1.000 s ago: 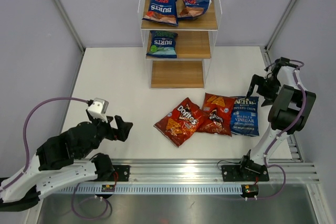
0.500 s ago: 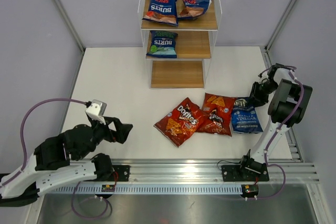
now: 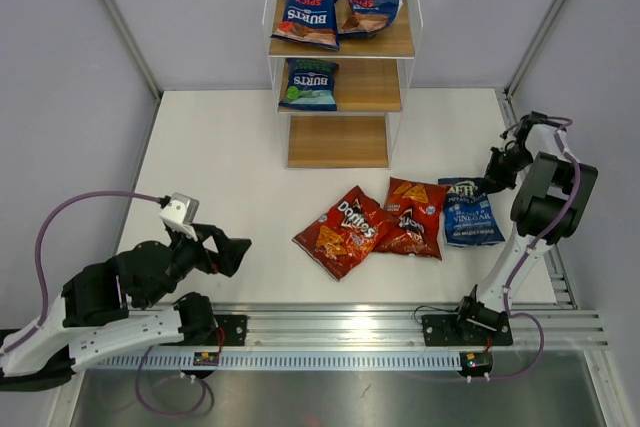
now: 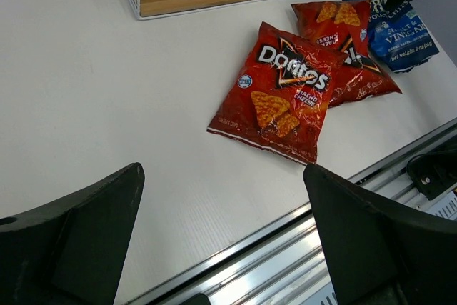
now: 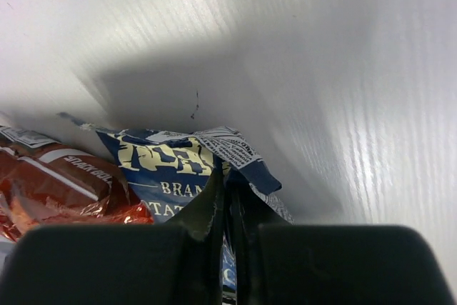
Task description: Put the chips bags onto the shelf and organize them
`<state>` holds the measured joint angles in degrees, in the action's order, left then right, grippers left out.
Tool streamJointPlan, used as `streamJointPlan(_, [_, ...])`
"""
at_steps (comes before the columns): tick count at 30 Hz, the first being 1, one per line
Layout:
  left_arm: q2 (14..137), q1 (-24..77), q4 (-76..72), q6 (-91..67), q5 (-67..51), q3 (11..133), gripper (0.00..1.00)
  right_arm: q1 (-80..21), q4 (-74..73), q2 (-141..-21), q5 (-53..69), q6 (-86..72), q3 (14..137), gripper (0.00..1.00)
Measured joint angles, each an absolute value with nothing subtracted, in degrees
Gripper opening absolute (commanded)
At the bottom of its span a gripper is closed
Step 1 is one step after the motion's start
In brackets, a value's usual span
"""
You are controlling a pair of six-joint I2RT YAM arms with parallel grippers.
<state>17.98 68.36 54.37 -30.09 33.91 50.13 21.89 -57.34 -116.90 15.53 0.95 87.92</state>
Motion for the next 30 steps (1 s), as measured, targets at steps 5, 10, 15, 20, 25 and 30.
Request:
streamJointPlan(5, [18.0,68.6,54.3,-30.1,33.9,50.1,0.99,22.7,-58.9,-113.5,12.4,-1.8,92.2,0.0])
streamJointPlan(10, [18.0,68.7,54.3,-30.0,33.8,50.1,0.99,23.0,-58.9,-105.8,10.8,-4.8,96.7,0.0])
streamJointPlan(15, [18.0,68.7,53.9,-29.1,32.8,50.1,0.99,23.0,-54.4,-93.2,16.9,-10.2,96.1,0.0])
streamJointPlan(20, [18.7,68.7,52.6,-29.0,31.9,50.5,0.99,23.0,-40.1,-77.6,25.8,-21.4,83.5,0.0])
streamJointPlan(25, [20.9,68.7,39.7,-29.8,25.9,47.2,0.99,23.0,-21.7,-65.1,31.4,-39.4,64.4,0.0])
streamJointPlan(30, [25.1,68.7,16.2,-29.9,18.0,35.0,0.99,23.0,-14.1,-57.6,30.9,-52.4,53.6,0.0])
